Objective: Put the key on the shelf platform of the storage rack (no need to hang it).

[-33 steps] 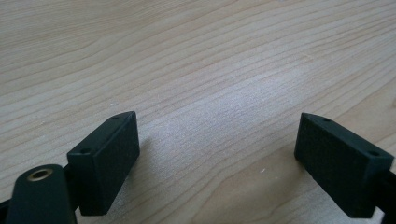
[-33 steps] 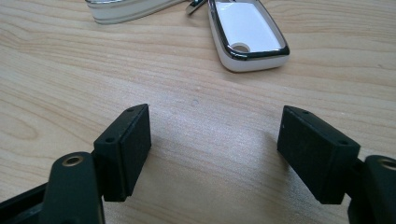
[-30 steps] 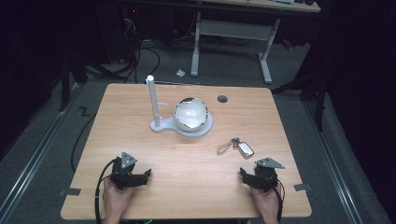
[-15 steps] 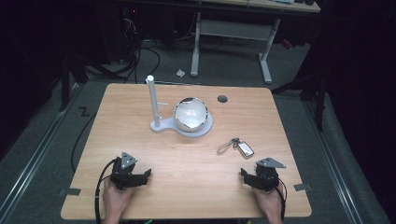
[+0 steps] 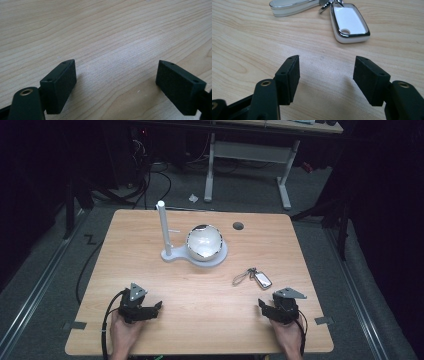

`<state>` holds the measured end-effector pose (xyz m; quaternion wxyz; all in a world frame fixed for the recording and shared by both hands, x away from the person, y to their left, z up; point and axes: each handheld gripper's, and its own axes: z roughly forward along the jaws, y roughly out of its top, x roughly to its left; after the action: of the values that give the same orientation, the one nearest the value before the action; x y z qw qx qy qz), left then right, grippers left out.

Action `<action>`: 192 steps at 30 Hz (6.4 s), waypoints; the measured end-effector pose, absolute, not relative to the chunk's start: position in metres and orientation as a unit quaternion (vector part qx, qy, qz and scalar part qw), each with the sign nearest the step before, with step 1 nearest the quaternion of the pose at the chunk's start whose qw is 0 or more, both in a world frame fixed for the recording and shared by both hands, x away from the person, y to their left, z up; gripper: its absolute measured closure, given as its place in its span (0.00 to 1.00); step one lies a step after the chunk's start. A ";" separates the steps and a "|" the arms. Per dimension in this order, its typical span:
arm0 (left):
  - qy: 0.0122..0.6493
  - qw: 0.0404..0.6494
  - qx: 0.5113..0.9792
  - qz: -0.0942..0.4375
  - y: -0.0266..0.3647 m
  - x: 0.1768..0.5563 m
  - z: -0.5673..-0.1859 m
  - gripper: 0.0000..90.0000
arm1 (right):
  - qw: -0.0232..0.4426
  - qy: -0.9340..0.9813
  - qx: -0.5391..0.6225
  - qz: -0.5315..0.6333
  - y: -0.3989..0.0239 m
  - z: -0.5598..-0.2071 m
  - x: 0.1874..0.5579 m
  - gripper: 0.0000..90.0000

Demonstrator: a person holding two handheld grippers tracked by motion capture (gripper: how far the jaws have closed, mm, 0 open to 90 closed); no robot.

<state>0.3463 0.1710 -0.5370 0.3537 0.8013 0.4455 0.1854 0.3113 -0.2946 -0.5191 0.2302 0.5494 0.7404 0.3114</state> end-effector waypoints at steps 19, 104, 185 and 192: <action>0.447 0.354 0.801 0.185 0.171 0.346 -0.537 0.19 | 0.236 0.748 0.530 0.322 -0.285 -0.496 0.336 0.50; 0.450 0.355 0.797 0.189 0.171 0.346 -0.537 0.22 | 0.256 0.778 0.489 0.301 -0.273 -0.483 0.414 0.91; 0.450 0.353 0.798 0.189 0.170 0.346 -0.537 0.22 | 0.217 0.784 0.385 0.436 -0.176 -0.370 0.453 0.91; 0.449 0.353 0.799 0.189 0.170 0.346 -0.537 0.22 | 0.228 0.784 0.395 0.421 -0.167 -0.374 0.468 0.91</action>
<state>0.3456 0.1697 -0.5368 0.3528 0.7985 0.4494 0.1895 0.4679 -0.1666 -0.3743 0.2278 0.3951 0.7842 0.4208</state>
